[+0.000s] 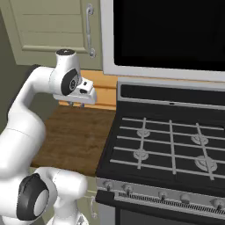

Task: Navigate to the sink.

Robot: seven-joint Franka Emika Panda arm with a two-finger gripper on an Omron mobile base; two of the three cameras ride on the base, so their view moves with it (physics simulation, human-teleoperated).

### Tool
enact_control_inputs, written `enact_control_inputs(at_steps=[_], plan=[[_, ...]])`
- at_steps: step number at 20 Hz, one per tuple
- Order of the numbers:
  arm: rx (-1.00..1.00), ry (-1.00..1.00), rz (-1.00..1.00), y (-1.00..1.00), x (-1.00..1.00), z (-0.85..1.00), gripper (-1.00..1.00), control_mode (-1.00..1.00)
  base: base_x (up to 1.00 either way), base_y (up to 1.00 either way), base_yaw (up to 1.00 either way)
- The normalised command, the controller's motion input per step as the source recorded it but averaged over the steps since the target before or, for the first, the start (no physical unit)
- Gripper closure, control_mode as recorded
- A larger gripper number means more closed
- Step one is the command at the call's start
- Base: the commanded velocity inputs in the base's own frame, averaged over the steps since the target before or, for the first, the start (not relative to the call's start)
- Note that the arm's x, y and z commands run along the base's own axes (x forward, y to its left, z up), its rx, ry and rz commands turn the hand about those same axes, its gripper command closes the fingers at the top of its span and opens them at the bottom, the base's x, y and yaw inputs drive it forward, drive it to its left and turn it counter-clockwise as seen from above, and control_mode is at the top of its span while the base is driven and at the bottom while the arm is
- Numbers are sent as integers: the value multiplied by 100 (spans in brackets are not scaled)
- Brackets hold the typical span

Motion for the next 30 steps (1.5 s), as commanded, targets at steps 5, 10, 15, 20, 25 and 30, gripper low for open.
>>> enact_control_inputs(at_steps=[5,10,15,20,25,30], plan=[[0,0,0,0,0,0,-100,100,-24,0,-11],[0,0,0,0,0,0,-100,100,-57,0,-73],[0,0,0,0,0,0,-100,100,-28,1,-95],[0,0,0,0,0,0,-100,100,-3,0,-100],[0,0,0,0,0,0,-100,100,0,0,-99],[0,0,0,0,0,0,-100,100,0,-6,-99]])
